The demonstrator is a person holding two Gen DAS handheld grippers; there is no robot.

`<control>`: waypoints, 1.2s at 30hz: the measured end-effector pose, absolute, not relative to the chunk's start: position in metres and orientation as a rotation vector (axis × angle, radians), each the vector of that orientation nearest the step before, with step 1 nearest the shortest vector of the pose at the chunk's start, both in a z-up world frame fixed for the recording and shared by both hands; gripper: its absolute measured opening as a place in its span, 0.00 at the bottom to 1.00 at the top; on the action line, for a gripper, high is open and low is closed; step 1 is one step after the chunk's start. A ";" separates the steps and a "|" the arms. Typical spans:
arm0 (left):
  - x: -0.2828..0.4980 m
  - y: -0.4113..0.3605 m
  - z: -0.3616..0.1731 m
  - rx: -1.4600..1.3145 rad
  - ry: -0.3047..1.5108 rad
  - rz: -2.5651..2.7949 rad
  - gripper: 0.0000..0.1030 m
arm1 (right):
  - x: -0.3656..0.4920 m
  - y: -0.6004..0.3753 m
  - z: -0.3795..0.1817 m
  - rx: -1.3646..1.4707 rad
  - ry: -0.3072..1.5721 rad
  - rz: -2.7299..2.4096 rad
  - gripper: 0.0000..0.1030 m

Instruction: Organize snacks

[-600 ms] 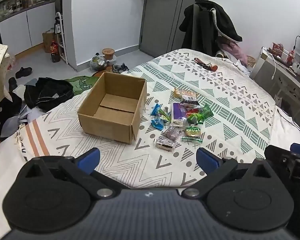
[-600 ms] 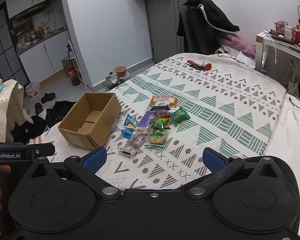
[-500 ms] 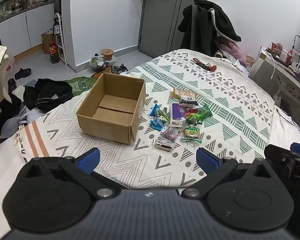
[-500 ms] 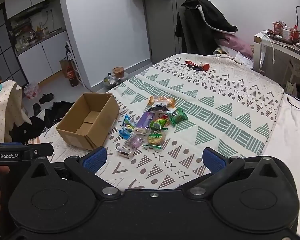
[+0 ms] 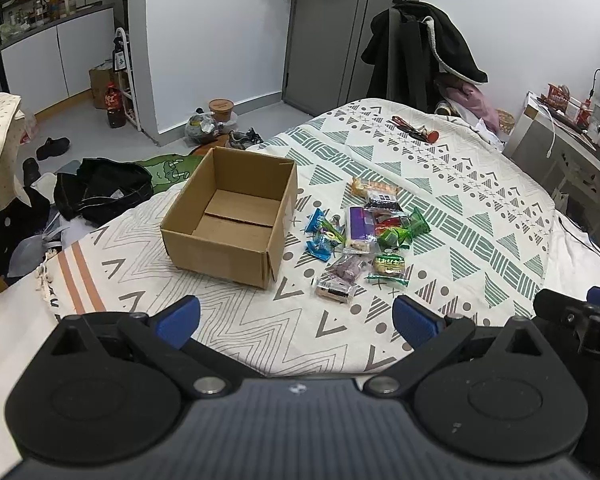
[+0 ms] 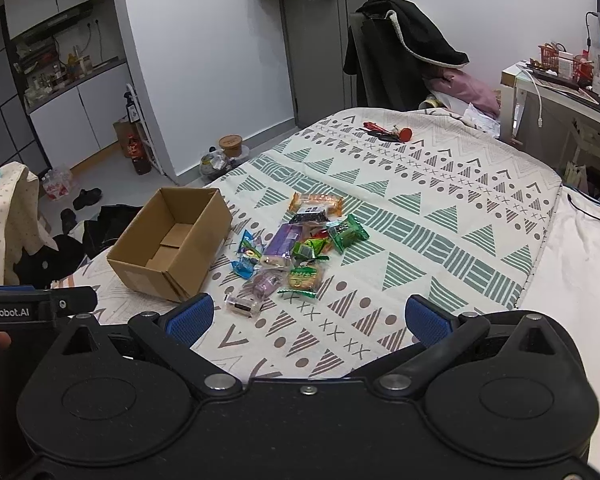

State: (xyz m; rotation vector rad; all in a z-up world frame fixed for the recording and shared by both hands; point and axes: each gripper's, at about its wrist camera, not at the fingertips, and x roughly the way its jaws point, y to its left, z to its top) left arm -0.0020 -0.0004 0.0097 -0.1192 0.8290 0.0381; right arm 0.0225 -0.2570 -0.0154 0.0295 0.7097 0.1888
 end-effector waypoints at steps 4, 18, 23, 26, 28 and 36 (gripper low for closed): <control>-0.003 0.002 0.011 -0.121 0.827 0.055 0.99 | 0.024 -0.257 -0.017 0.025 0.711 0.169 1.00; -0.007 0.006 0.015 -0.120 0.823 0.061 0.99 | 0.024 -0.253 -0.017 0.010 0.707 0.157 1.00; -0.008 0.006 0.015 -0.119 0.822 0.061 0.99 | 0.024 -0.250 -0.017 -0.014 0.705 0.151 1.00; -0.008 0.006 0.015 -0.116 0.820 0.059 0.99 | 0.023 -0.248 -0.017 -0.012 0.707 0.166 1.00; -0.009 0.008 0.016 -0.117 0.820 0.059 0.99 | 0.022 -0.246 -0.017 -0.015 0.708 0.174 1.00; -0.011 0.009 0.018 -0.119 0.817 0.064 0.99 | 0.022 -0.243 -0.016 -0.018 0.715 0.192 1.00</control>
